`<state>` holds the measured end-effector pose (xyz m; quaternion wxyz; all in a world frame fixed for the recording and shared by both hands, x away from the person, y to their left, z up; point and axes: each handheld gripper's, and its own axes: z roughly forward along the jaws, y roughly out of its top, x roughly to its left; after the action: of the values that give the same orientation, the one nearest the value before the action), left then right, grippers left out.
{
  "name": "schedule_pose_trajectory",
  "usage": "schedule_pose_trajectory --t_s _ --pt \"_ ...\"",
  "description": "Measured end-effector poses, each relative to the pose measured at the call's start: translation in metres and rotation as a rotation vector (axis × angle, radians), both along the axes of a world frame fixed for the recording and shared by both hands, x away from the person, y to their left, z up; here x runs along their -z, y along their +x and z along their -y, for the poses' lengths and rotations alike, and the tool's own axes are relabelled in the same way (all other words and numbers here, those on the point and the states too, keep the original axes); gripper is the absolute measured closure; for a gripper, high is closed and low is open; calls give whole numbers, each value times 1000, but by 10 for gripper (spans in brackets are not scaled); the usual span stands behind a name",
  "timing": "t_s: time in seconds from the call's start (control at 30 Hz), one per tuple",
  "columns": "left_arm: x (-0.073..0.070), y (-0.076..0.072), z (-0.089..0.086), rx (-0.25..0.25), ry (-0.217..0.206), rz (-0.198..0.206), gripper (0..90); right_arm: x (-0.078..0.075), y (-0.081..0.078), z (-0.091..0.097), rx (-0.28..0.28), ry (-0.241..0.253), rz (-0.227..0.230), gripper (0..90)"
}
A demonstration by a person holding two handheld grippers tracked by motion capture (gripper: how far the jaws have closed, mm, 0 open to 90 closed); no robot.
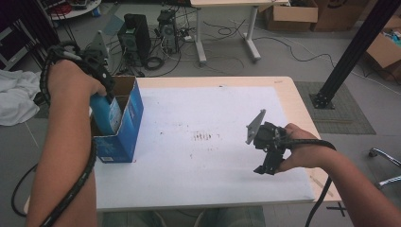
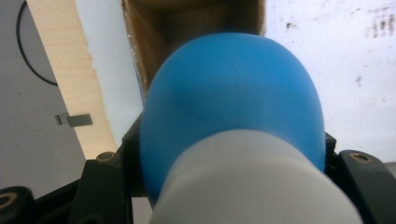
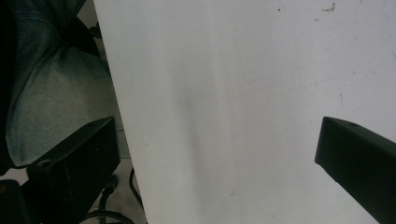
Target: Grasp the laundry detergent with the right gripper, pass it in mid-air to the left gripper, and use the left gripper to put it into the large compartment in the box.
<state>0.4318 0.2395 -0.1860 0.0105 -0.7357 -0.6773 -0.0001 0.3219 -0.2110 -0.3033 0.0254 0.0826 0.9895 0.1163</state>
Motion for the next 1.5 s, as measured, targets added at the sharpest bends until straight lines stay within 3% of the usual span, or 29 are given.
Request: schedule_pose_trajectory --t_s 0.4,0.8,1.1,1.2,1.37,1.5 --pt "56 1 -8 -10 0 -18 394 5 0 2 8 -6 -14 0" --pt "87 1 -11 -10 -2 -13 395 5 0 5 16 3 -9 0" --pt "103 3 -10 -3 7 -12 394 6 -1 5 18 11 -10 0" --pt "103 3 -11 -2 2 7 395 7 0 6 19 15 -10 0" --pt "104 2 -14 12 -6 2 395 8 0 7 23 20 -11 0" --pt "105 1 -15 -16 -9 -3 395 7 0 7 24 23 -9 0"
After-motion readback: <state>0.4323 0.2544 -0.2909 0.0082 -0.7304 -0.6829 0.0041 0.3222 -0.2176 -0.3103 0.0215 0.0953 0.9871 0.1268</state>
